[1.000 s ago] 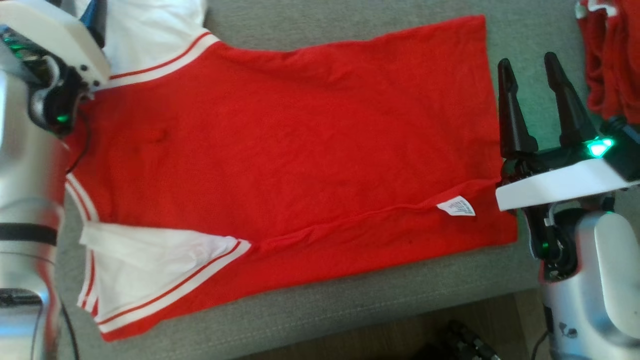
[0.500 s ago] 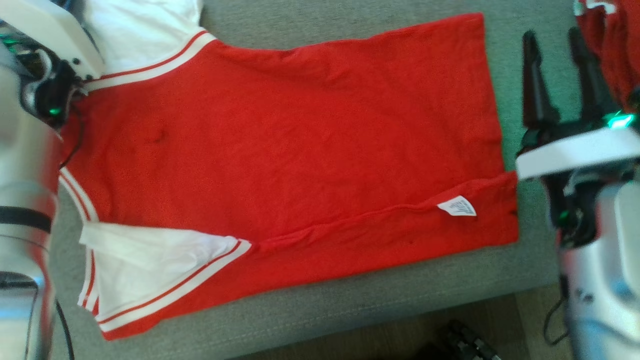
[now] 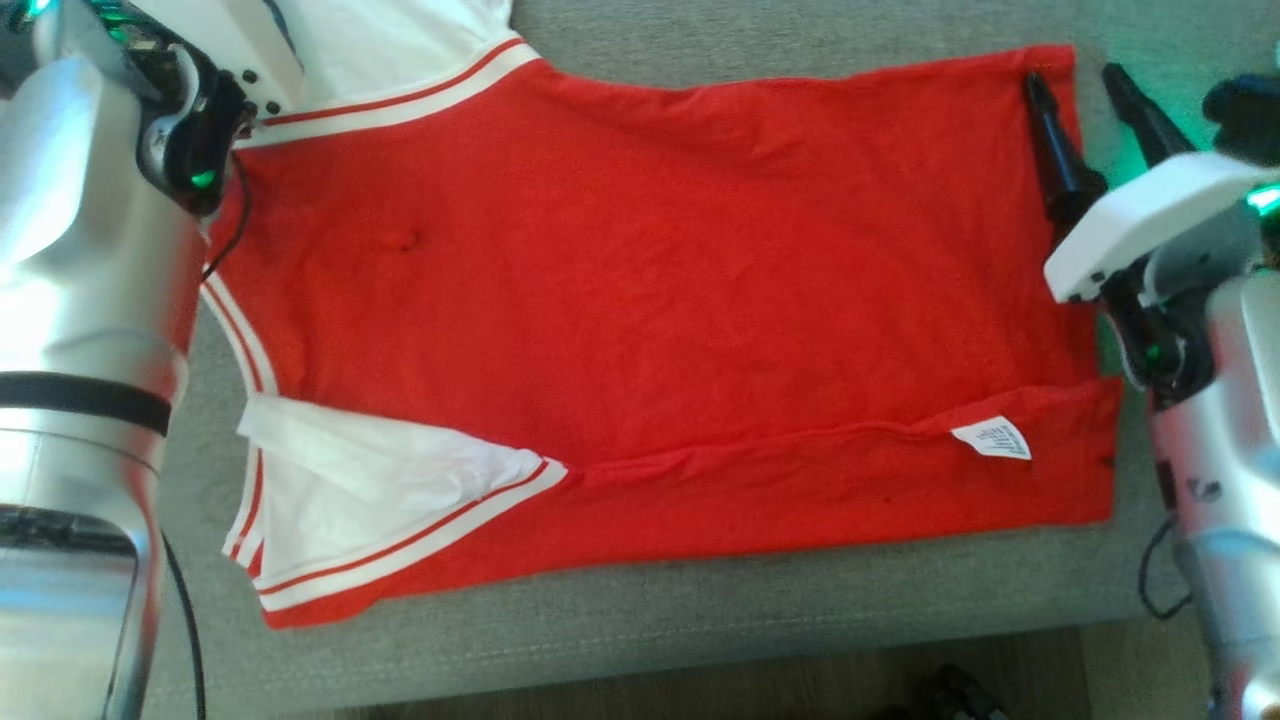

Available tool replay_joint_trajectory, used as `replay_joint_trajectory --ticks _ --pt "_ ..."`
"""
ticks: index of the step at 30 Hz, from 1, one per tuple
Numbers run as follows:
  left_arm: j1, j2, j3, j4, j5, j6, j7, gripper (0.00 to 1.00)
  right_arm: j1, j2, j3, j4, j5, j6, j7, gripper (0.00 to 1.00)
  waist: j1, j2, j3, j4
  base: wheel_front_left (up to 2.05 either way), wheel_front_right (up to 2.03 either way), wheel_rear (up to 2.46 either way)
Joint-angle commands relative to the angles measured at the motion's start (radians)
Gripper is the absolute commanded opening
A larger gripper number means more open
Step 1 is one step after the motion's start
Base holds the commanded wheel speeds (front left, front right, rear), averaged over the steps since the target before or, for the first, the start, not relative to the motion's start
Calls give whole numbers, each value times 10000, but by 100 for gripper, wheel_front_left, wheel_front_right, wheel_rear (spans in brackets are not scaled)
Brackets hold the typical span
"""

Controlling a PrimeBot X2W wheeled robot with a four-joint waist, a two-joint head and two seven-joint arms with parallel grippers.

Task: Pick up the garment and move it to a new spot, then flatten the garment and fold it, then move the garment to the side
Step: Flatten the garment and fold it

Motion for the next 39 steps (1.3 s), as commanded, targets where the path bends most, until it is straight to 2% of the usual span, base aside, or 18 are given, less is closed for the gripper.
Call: replay_joint_trajectory --ticks 1,3,7,15,21,26,33,39 --pt "-372 442 70 -379 -139 -57 -134 0 -190 -184 283 -45 125 33 213 87 -1 0 -19 101 0 0 0" --pt "-370 464 -73 -469 -277 -58 -231 0 -341 -307 385 215 234 33 321 0 -1 0 -39 175 0 0 0" --pt "-303 524 -287 -723 -580 -58 -493 0 -554 -457 451 230 465 33 205 0 -1 0 -124 286 0 0 0" --pt "-106 813 -495 -1596 -963 -58 -1015 0 -538 -628 209 -643 641 33 -419 0 -1 0 -351 404 0 0 0" --pt "677 1093 -486 -2859 -1362 -59 -1302 0 2 -518 -158 -1292 790 33 -456 0 -1 0 -593 497 0 0 0" --pt "2068 1442 -350 -4527 -1549 145 -1577 0 935 -310 -489 -2108 1700 33 -93 0 -1 0 -887 584 0 0 0" --pt "5436 2243 15 -8281 -1913 1271 -1537 0 2849 -76 -1401 -3342 2609 33 639 0 -1 0 -1470 734 0 0 0" --pt "8092 2513 171 -10721 -2371 2268 -1262 0 3875 312 -1964 -3725 2695 33 960 0 -1 0 -1778 818 0 0 0"
